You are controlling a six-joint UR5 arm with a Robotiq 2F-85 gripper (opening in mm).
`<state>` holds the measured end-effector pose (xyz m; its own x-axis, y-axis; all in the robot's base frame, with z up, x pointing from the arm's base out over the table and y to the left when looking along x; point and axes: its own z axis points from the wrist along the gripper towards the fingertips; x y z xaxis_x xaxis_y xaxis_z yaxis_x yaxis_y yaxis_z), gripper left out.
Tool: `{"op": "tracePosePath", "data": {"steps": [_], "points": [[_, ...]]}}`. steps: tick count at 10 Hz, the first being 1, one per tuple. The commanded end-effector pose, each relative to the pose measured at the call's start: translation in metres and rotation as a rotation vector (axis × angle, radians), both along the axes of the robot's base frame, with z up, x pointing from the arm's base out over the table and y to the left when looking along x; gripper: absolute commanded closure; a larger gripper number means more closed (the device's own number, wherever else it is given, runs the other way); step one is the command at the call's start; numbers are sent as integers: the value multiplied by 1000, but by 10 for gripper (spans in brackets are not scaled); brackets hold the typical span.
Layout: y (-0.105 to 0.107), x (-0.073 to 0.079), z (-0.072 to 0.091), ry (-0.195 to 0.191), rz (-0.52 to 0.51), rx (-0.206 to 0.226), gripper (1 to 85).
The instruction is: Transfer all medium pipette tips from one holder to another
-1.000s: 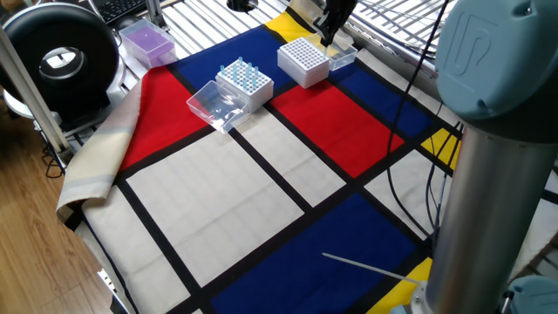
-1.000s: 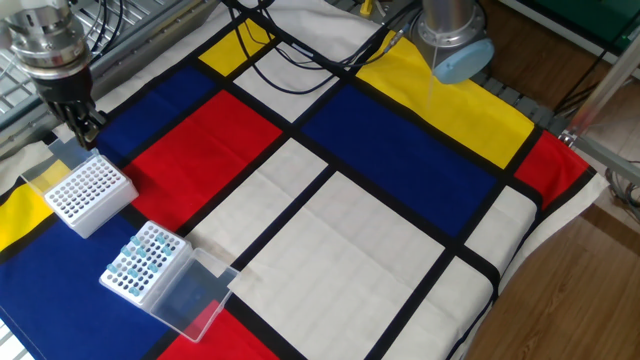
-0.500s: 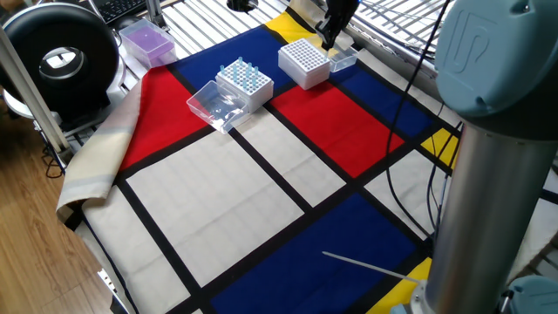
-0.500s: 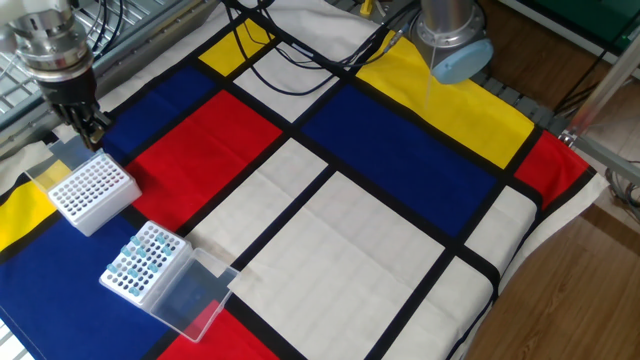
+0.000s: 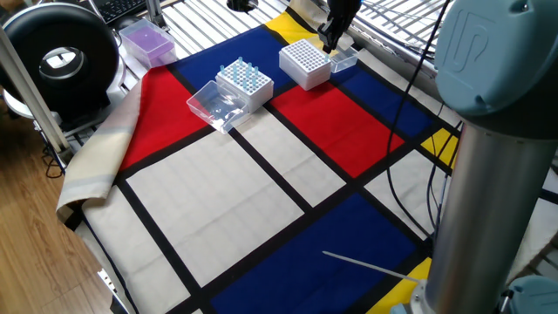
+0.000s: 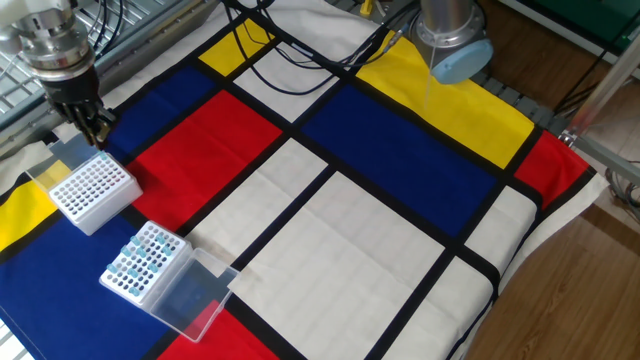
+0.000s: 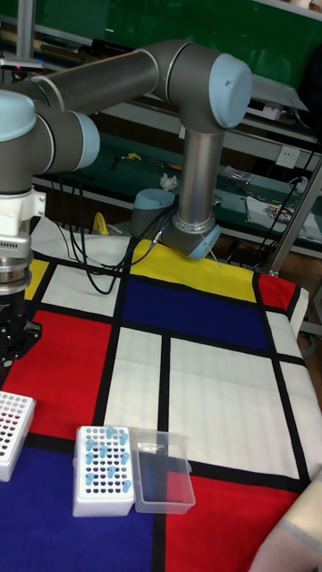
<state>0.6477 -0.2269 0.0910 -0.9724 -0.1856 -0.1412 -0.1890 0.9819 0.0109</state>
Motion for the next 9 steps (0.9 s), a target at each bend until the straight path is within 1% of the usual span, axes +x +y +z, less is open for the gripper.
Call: {"op": "tracePosePath", "data": {"steps": [1,3,4,6,7,8,9], "points": [[2,1,0,0,-3,10,627],[4,4,-1,2,-20,-2,627],[10,5,1,0,-30,6,627],[16,6,12,19,-51,-7,627],[22,8,16,25,-52,-4,617],[30,9,19,39,-40,-13,557],[38,10,22,45,-51,-25,547]]}}
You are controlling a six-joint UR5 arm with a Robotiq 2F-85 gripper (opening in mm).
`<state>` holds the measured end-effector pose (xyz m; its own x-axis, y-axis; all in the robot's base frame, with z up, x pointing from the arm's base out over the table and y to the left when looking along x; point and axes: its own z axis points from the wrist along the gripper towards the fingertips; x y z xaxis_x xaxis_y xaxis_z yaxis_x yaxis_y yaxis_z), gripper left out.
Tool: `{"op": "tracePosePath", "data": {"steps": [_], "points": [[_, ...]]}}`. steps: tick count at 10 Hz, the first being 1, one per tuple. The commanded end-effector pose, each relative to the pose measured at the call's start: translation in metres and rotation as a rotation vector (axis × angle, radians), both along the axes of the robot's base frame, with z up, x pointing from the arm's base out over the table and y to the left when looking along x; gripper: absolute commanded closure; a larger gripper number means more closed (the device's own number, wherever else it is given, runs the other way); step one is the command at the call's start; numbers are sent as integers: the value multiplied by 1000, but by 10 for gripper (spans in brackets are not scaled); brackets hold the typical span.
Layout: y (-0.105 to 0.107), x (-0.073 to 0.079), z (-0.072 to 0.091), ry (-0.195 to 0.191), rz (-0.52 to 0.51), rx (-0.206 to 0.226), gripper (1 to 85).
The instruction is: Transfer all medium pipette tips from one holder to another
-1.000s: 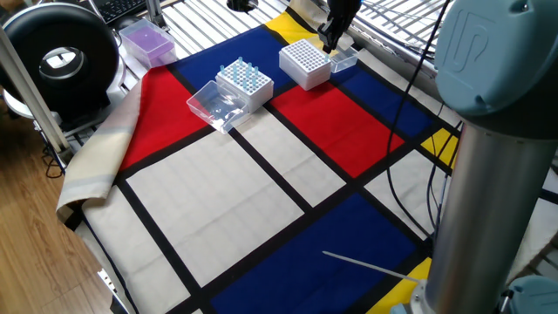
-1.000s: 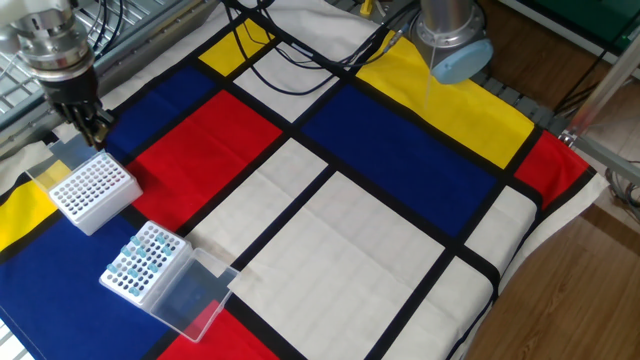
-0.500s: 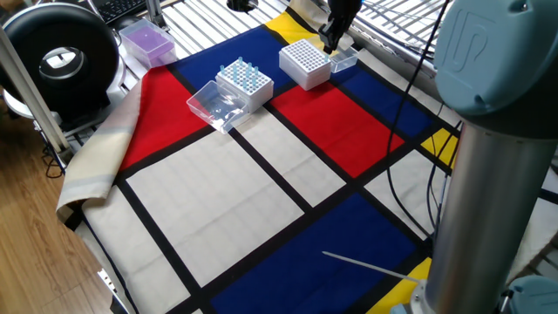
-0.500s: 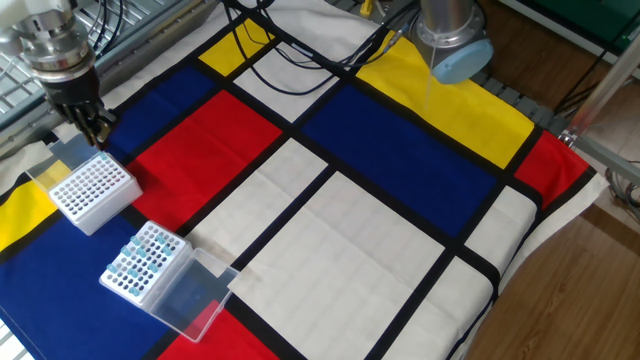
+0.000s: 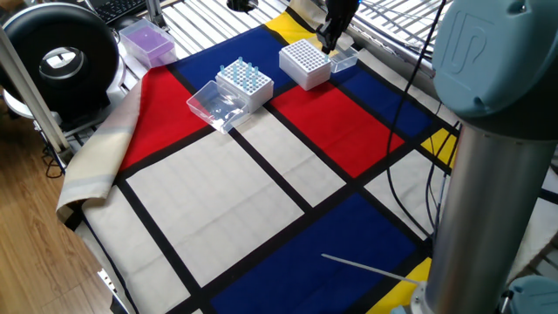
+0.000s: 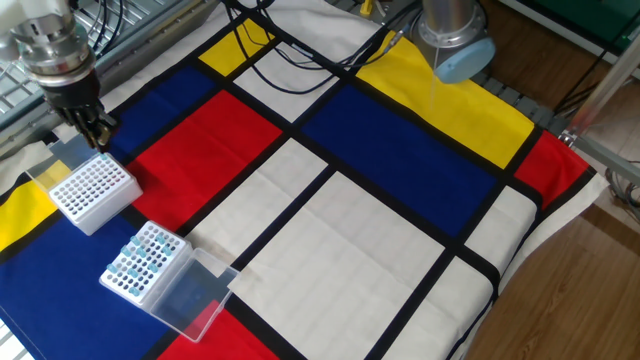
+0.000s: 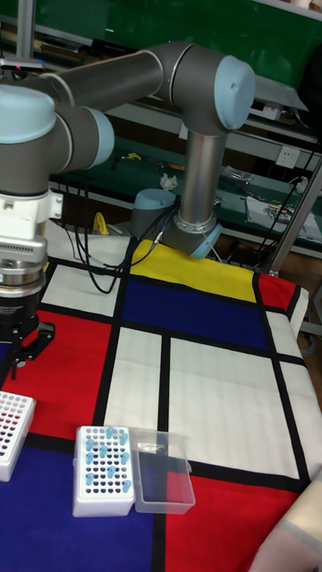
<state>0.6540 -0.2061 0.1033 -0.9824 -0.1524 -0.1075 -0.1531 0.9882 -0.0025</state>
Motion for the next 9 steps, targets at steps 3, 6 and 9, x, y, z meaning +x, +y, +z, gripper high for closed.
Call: {"op": "tracePosePath", "data": {"steps": [3,6,9], "points": [[58,16,16,5,-73,18,560],[99,27,22,-5,-129,26,587],[140,33,29,4,-172,27,620]]}}
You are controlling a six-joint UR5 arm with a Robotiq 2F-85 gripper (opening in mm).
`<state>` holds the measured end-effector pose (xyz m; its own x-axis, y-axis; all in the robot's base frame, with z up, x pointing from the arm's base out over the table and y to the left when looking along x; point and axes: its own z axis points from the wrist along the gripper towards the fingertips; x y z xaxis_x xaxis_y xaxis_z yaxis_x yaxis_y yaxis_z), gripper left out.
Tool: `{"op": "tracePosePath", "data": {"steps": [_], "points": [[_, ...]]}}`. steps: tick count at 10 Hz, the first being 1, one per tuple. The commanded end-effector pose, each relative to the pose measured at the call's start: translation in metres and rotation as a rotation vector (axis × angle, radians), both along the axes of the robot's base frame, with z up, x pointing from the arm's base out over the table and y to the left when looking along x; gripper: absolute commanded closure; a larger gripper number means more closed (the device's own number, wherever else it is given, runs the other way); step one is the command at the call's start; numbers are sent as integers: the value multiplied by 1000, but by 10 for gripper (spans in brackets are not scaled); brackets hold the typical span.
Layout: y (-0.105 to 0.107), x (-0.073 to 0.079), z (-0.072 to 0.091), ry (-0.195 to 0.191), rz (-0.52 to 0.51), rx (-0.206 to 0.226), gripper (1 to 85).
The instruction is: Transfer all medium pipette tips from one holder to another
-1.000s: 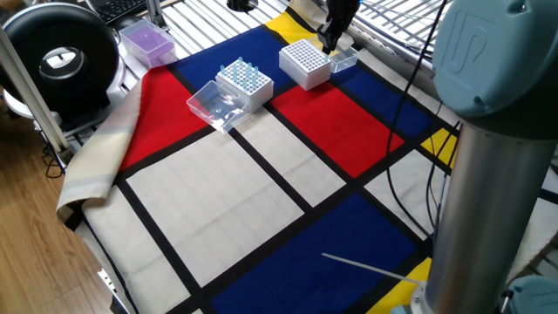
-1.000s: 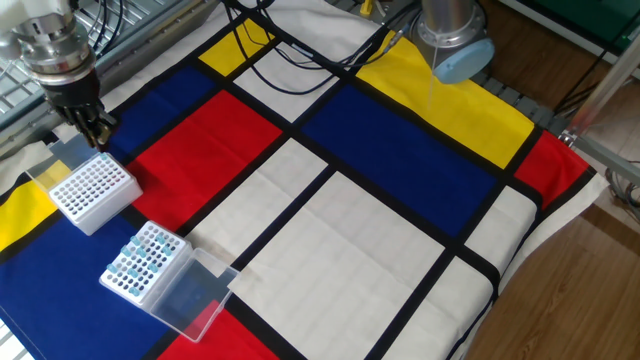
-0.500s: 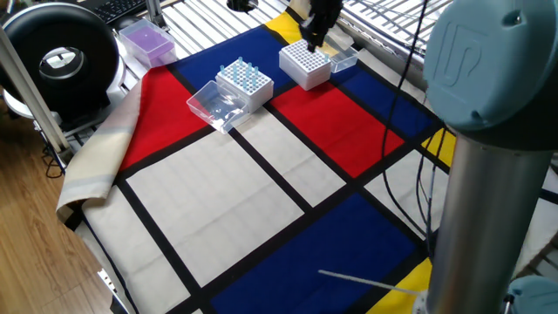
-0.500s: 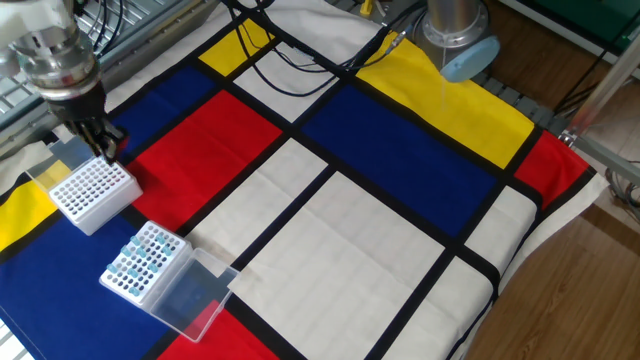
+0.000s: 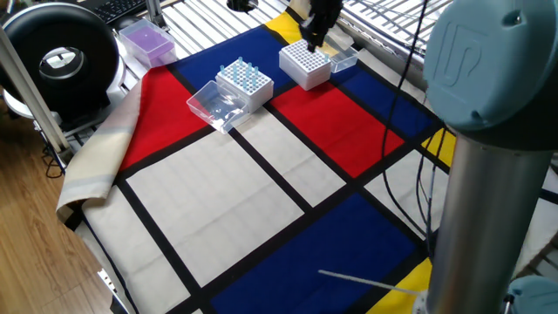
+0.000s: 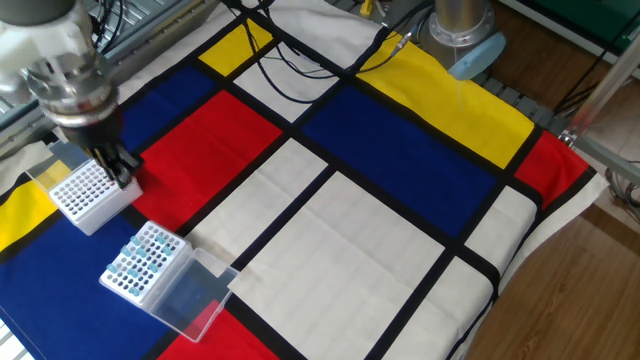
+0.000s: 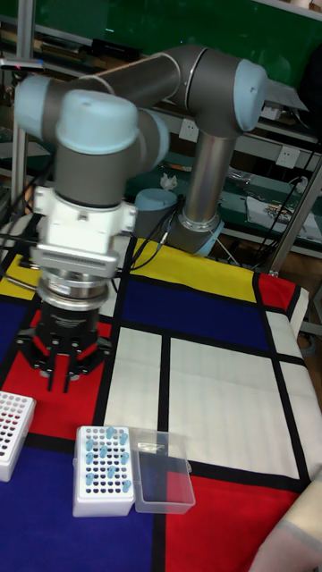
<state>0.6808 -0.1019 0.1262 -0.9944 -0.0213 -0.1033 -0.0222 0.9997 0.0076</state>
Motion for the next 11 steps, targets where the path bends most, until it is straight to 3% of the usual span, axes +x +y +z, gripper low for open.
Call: {"op": "tracePosePath", "data": {"steps": [1,3,6,8,11], "points": [[47,9,5,-3,-48,24,620],[66,15,4,-9,-69,29,620],[95,19,-6,-27,-16,83,587],[96,21,-19,-36,-2,80,563],[80,19,-33,-42,1,61,570]]}}
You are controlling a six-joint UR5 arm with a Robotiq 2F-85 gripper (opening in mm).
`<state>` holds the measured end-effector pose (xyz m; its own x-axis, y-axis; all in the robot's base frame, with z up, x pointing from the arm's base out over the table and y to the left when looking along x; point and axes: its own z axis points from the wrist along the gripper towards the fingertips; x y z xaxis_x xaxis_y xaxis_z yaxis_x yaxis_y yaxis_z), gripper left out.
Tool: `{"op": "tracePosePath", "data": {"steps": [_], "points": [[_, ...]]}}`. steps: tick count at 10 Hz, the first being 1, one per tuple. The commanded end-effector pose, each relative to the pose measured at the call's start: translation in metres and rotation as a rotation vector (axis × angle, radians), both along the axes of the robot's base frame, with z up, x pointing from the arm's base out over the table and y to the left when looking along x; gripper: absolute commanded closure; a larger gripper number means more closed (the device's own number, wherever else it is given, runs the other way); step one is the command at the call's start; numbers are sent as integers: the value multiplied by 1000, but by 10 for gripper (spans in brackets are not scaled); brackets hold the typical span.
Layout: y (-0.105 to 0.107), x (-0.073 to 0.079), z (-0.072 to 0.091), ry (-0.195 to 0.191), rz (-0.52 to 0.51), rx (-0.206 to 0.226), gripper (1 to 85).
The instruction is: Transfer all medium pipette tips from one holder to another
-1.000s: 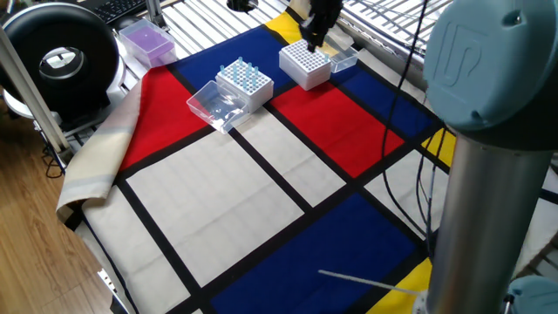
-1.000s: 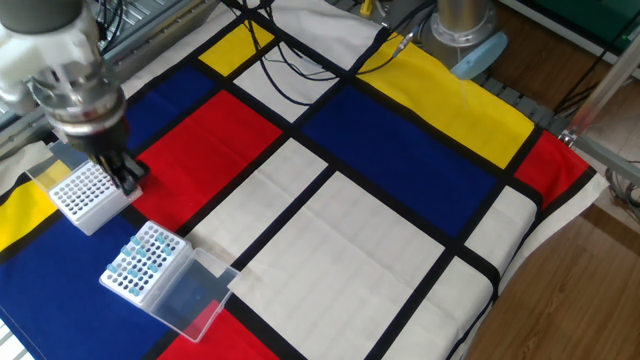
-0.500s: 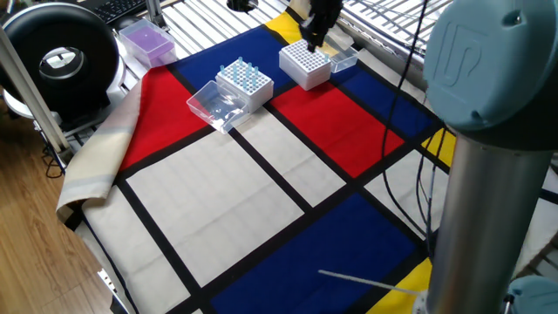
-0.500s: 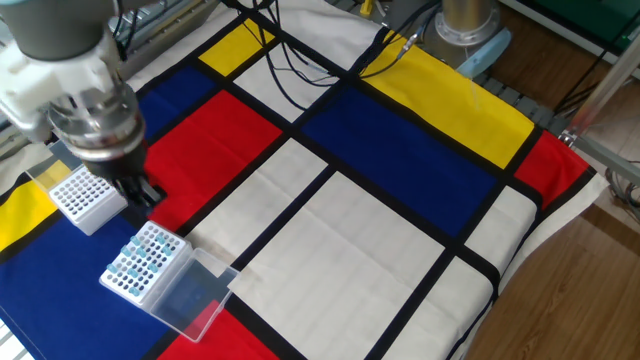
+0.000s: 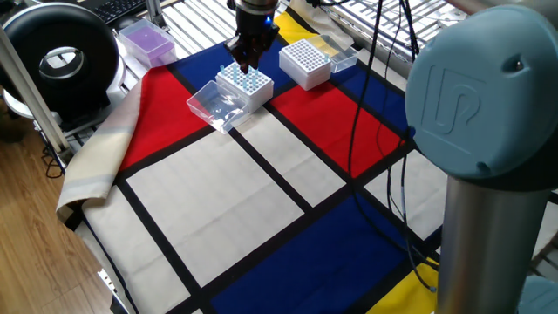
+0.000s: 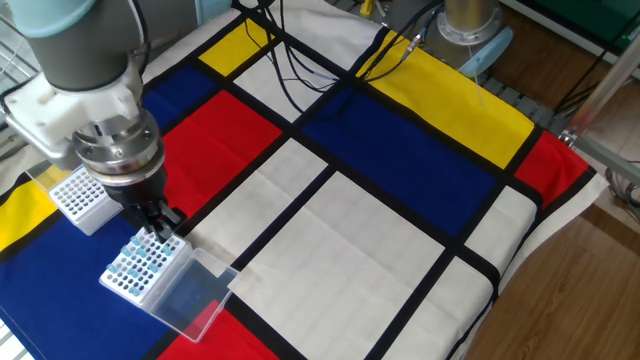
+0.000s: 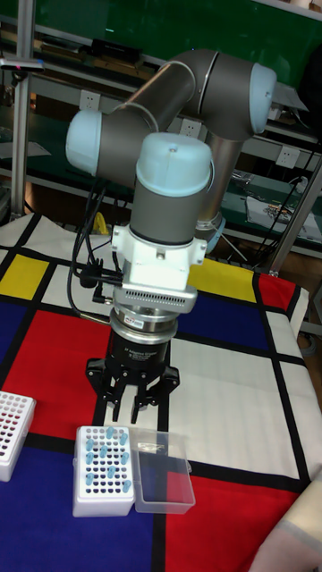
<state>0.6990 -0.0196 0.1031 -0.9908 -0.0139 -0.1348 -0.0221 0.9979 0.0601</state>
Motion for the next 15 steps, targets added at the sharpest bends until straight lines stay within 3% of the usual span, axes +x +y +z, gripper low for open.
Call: {"op": "tracePosePath", "data": {"steps": [1,6,15], "points": [[-5,1,-13,-18,5,8,570],[-7,-3,-17,-23,-9,-4,583],[-14,2,-24,-47,4,13,580]]}}
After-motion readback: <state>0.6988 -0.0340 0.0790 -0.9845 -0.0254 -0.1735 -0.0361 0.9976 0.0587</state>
